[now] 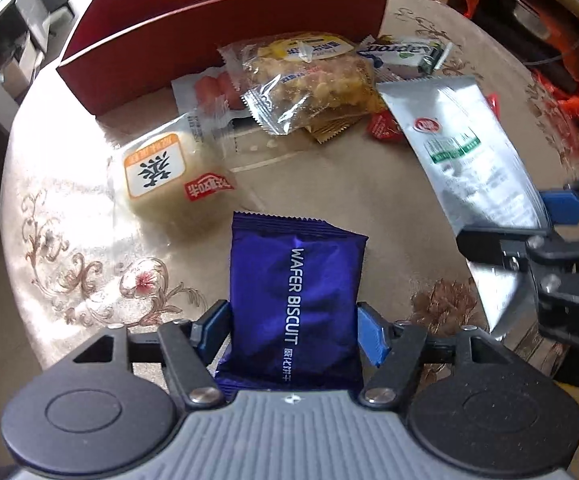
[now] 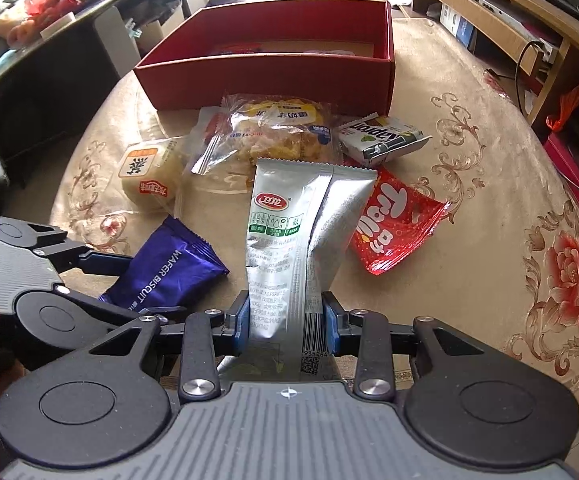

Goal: Organize snacks
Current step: 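Hold the blue packet and silver pouch raised above the table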

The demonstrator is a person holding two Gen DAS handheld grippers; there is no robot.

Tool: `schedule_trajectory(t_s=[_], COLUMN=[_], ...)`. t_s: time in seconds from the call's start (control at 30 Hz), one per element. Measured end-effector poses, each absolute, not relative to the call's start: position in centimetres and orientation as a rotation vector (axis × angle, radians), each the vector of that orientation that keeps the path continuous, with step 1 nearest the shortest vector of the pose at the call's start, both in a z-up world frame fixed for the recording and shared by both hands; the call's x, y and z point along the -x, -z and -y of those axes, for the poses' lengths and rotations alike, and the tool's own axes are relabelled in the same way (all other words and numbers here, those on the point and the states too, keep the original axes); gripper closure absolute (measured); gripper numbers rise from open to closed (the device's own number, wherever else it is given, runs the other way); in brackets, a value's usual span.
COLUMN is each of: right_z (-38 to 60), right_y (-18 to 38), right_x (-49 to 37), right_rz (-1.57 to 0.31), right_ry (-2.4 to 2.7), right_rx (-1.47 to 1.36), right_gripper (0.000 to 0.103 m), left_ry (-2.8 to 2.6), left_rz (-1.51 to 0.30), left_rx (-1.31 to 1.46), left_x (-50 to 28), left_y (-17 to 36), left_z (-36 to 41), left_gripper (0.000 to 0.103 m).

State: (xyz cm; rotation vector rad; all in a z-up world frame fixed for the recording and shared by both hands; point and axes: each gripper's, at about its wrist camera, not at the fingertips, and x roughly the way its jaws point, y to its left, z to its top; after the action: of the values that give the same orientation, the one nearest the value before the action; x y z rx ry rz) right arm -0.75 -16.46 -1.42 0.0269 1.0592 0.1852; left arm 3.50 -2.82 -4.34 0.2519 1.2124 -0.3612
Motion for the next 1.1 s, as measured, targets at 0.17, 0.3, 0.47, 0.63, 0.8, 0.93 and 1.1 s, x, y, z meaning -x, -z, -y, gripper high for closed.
schedule_trajectory(t_s=[0.17,0.3,0.47,0.63,0.8,0.93,1.1], right_z=[16.4,16.6,17.1,17.2,17.4,17.5,17.6], right_y=[1.4,1.2,0.7,0.1,-0.4,-0.8,-1.8], right_x=[0.7,0.7,0.7,0.8,0.9,0.5,-0.6], right_rz=[-1.060,-1.053,-1.028,-1.006,-0.986,-0.964,-0.925], right_ry=[-0.178,-0.168,-0.160,-0.161,-0.158,-0.150,-0.142], right_rx=[-0.027,-0.033,-0.050,-0.061,-0.074,-0.083,-0.090], right_gripper=[0.059,0.059,0.059,0.059,0.059,0.059,0.059], left_ry=[0.356,0.357,0.363,0.391,0.393,0.382,0.369], left_rz=[-1.210,-1.207,-1.200,-1.135,-1.089,-1.072,-1.046], left_rx=[-0.274,-0.258,-0.224,-0.187,-0.139,-0.106,-0.080], left_x=[-3.9,-3.7,-3.1,-2.3,-2.3,-2.8,-3.8], left_y=[4.6,4.2,3.5,1.5,0.0,-0.7,-1.4], left_z=[3.4,3.2,2.4,1.9,1.3,0.9,0.9], left_gripper=[0.033,0.046,0.047,0.047,0.047,0.047,0.047])
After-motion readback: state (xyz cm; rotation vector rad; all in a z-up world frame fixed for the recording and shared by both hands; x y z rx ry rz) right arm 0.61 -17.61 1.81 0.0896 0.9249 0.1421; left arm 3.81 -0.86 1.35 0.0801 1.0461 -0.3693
